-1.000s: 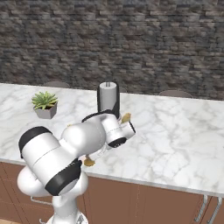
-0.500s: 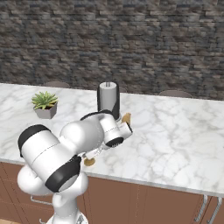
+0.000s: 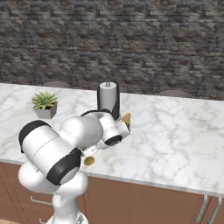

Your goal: Pick the candle and candle from the dining table and place them in the open cabinet. Close the cabinet after placing the objects.

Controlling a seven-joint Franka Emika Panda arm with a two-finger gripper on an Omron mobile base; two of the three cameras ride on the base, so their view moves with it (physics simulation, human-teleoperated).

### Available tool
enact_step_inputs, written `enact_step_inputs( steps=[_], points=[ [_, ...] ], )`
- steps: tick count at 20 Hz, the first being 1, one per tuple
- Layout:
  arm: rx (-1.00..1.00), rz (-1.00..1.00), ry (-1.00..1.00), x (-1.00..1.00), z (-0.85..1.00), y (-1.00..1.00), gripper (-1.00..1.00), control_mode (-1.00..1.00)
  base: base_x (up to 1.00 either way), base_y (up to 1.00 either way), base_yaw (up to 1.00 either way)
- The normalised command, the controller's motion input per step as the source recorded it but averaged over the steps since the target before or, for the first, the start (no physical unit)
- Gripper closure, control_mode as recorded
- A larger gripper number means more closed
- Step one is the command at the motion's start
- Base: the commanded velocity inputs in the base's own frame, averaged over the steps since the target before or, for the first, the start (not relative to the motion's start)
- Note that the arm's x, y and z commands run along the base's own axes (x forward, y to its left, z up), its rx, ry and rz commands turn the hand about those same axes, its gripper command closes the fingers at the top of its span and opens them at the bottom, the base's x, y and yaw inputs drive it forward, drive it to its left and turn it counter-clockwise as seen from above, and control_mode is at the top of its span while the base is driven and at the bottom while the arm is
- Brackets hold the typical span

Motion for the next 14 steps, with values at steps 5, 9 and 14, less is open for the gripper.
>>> enact_step_inputs(
  steps=[5, 9, 14],
  points=[
    [0.05, 0.0, 0.06, 0.0, 0.0, 0.1, 1.0, -1.0, 0.0, 0.0, 0.0],
    [0.17, 0.0, 0.04, 0.0, 0.04, 0.06, 1.0, -1.0, 0.0, 0.0, 0.0],
    [0.16, 0.0, 0.0, -0.03, 0.1, 0.0, 1.0, -1.0, 0.0, 0.0, 0.0]
  ],
)
